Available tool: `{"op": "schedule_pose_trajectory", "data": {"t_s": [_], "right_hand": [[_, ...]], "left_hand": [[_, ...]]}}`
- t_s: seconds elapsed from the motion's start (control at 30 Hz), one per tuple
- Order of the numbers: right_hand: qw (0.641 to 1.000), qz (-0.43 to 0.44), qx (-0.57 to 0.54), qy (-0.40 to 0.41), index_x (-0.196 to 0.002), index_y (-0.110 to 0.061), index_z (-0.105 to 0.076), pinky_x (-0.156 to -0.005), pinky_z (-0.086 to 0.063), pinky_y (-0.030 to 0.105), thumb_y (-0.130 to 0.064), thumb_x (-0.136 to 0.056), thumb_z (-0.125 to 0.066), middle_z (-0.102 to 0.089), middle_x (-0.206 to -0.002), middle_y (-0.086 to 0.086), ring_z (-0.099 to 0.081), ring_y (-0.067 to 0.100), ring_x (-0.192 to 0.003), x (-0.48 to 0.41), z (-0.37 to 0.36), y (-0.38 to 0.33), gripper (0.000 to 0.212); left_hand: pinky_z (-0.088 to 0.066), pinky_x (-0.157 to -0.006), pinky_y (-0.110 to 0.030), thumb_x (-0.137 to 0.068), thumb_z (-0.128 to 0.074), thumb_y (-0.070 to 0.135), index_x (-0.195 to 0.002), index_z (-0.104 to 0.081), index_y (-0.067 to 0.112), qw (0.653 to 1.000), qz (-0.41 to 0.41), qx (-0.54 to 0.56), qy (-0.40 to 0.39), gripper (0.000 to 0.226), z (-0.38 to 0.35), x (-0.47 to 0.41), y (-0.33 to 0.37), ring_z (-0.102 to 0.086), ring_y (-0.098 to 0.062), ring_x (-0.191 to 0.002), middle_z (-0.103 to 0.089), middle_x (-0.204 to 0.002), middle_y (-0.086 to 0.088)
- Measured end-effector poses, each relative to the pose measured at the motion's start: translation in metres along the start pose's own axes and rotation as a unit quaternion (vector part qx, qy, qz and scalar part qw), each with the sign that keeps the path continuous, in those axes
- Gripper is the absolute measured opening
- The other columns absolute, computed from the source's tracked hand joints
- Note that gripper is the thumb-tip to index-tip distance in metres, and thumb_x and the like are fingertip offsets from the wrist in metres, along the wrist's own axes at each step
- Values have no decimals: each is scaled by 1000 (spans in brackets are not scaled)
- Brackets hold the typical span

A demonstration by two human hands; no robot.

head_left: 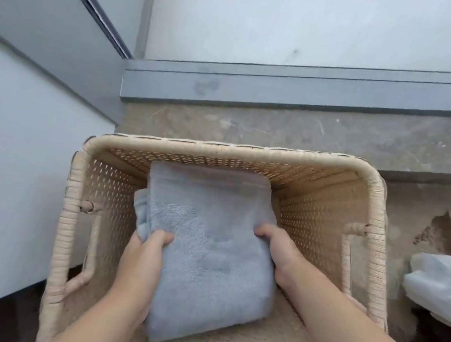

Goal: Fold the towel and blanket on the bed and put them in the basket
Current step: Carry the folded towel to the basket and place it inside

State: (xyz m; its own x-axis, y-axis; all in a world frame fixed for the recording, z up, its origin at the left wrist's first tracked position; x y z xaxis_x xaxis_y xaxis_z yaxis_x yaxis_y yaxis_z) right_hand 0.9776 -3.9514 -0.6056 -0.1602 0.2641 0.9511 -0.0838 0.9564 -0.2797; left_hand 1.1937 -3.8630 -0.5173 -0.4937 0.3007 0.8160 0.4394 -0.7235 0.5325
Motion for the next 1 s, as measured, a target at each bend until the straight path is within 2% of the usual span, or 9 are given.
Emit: {"op": "schedule_pose_trajectory", "data": {"t_s": [0.17,0.27,0.4,0.47,0.53,0.63,0.7,0.87,1.0], "right_hand": [[997,17,-29,63,-97,-6,-70,-74,-57,39,-13,-70,-56,-74,-90,15,-70,33,-82,-91,30,27,32],[988,57,20,140,-102,-12,-70,-89,-54,43,-16,-72,-60,-72,-100,10,-67,30,-92,-116,54,36,31],[954,148,133,222,-111,-21,-57,-80,-47,28,-23,-82,-61,-65,-104,-4,-60,21,-99,-108,69,29,30],[913,213,224,265,-115,-19,-53,-80,-45,25,-27,-86,-58,-60,-109,-2,-57,23,-108,-88,63,17,30],[837,273,352,317,-136,-12,-45,-103,-39,36,-36,-90,-53,-45,-136,13,-45,28,-125,-64,51,2,52],[715,387,502,295,-144,-11,-40,-112,-28,49,-41,-91,-44,-32,-150,24,-34,39,-136,-39,7,-22,61],[645,406,604,231,-148,-18,-34,-116,-20,52,-46,-92,-35,-23,-156,19,-24,37,-143,-49,-20,-25,63],[590,381,692,169,-149,-33,2,-117,14,40,-55,-95,-24,16,-157,-4,13,16,-147,-103,-26,-10,65],[557,441,671,213,-150,-22,-25,-115,-2,45,-49,-90,-32,-13,-157,6,-8,22,-145,-123,-30,1,67]], "left_hand": [[-49,-87,-64,-61,-58,22,-103,-67,12,997,50,58,-18,44,-35,-94,-57,-66,-41,-95,-70,-104,-20],[-52,-89,-52,-75,-55,20,-111,-66,9,993,92,49,-58,39,-58,-132,-89,-65,-38,-95,-69,-106,-19],[-47,-94,-40,-75,-58,35,-114,-57,24,986,-9,-169,-3,40,-52,-151,-86,-60,-27,-105,-64,-112,-2],[-42,-99,-40,-82,-59,29,-134,-43,18,953,-112,-270,75,55,-41,-138,-60,-51,-29,-119,-49,-133,-7],[-39,-105,-45,-83,-58,21,-138,-42,15,905,-254,-317,126,58,-43,-108,-24,-46,-31,-126,-38,-143,-11],[-25,-112,-54,-77,-56,22,-133,-52,14,767,-455,-448,68,57,-98,-59,4,-42,-33,-132,-42,-145,-16],[-8,-115,-52,-86,-51,33,-143,-42,21,697,-465,-546,-8,59,-132,-62,-11,-27,-28,-143,-29,-155,-12],[16,-116,-44,-96,-20,51,-152,7,32,684,-344,-643,-19,65,-111,-148,-62,18,-11,-146,21,-158,6],[16,-115,-43,-87,-10,54,-146,11,35,697,-369,-615,-12,65,-109,-171,-87,19,-8,-142,20,-154,9]]}}
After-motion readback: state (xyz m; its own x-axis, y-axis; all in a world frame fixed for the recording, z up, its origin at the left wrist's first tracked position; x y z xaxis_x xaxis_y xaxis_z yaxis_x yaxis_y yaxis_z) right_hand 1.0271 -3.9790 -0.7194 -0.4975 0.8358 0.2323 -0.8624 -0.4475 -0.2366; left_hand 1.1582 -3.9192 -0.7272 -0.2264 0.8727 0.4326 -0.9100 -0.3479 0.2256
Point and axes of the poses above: each hand's wrist, its own x-axis away from the middle knuckle, its own z-axis out of the back of the hand, y = z × x, the point moved 10 cm from there along -x, towards the middle knuckle
